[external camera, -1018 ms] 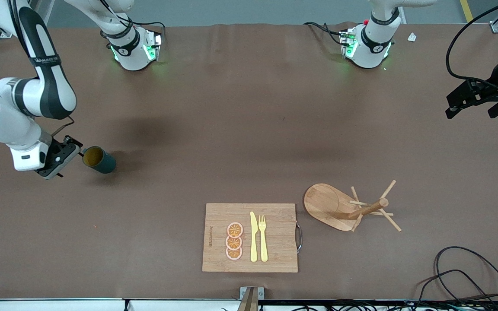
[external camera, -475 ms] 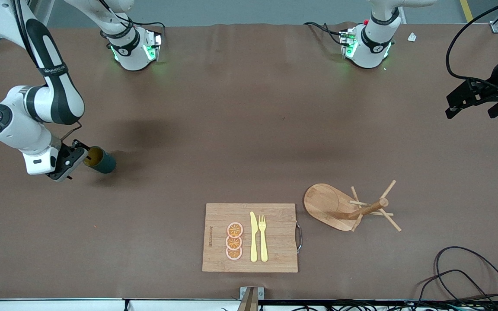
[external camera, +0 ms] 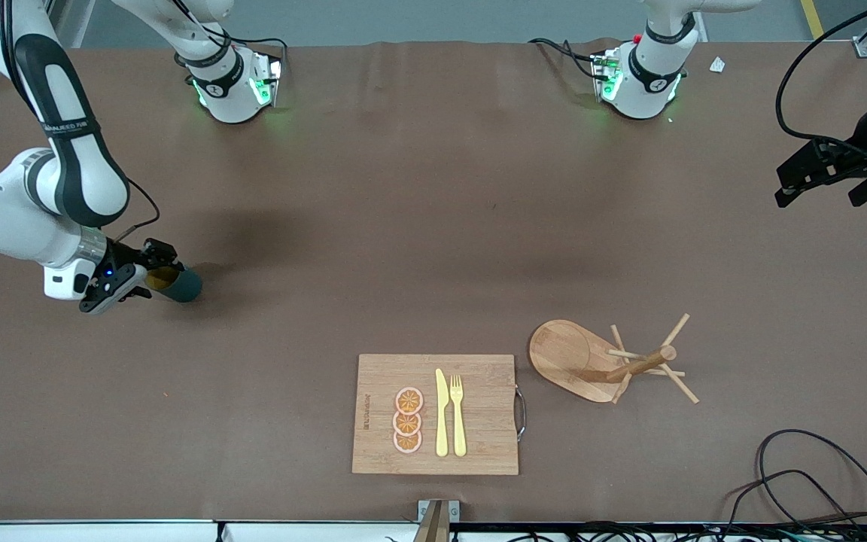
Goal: Pass cup and hang on rack
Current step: 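Lower the right gripper over the teal mug rim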
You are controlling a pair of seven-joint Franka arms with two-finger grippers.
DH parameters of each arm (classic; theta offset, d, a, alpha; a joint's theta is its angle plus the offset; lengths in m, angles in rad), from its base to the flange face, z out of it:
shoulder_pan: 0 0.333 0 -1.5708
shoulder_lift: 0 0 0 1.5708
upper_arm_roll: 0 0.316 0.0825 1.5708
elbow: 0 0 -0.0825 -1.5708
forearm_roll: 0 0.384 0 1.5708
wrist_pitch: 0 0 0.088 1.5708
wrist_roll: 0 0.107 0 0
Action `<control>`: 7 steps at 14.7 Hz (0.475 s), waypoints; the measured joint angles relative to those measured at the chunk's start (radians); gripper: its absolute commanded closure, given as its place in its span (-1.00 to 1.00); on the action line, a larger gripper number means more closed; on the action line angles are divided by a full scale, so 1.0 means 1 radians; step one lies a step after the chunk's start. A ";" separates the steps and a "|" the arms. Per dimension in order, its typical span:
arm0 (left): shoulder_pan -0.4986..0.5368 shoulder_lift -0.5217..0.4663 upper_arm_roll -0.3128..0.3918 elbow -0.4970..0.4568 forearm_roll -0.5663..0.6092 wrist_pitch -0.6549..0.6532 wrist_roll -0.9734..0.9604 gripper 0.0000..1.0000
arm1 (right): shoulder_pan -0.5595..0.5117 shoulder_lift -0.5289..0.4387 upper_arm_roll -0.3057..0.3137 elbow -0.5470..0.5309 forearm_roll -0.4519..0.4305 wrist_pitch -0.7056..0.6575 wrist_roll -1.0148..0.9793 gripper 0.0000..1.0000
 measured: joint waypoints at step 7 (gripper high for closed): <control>0.000 0.002 0.000 0.000 0.000 0.000 0.000 -1.00 | 0.000 -0.002 -0.001 0.000 0.005 -0.057 0.197 -0.92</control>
